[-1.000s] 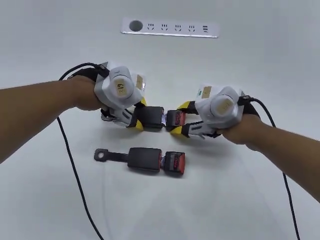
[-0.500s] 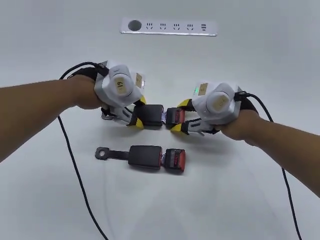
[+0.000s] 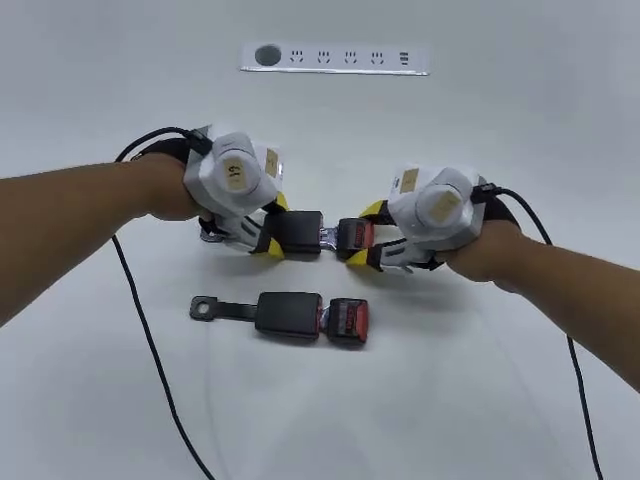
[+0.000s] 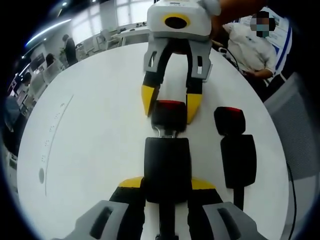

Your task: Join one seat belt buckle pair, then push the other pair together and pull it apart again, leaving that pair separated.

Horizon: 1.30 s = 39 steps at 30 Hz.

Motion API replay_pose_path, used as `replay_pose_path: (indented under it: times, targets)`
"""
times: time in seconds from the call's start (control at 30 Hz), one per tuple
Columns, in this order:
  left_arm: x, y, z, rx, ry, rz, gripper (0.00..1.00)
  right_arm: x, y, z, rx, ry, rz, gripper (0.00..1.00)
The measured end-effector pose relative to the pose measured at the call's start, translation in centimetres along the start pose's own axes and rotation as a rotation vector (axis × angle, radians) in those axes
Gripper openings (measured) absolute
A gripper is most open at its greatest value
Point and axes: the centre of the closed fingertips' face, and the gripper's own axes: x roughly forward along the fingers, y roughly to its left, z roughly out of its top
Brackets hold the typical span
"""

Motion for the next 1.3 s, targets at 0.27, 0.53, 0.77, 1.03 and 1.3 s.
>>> replay_pose_path:
  times: [0.27, 0.53, 0.77, 1.03, 1.3]
  targets:
    - [0.0, -0.1, 0.0, 0.013, 0.004, -0.006, 0.33, -0.6, 0.1, -0.5, -0.015, 0.005, 0.011, 0.33]
    - [0.1, 0.1, -0.2, 0.013, 0.002, -0.008, 0.33, -2.3, -0.4, -2.2, -0.011, 0.022, 0.006, 0.34]
    - [0.0, -0.1, -0.2, 0.011, 0.007, -0.006, 0.33, -3.3, -0.5, -3.5, -0.009, 0.031, 0.003, 0.34]
    - [-0.1, -0.2, -0.4, 0.014, 0.011, -0.012, 0.33, -4.8, -0.9, -5.3, 0.003, 0.04, 0.002, 0.34]
    - [-0.1, -0.2, -0.4, 0.016, 0.01, -0.017, 0.33, -5.9, -0.9, -6.4, 0.013, 0.05, 0.0, 0.34]
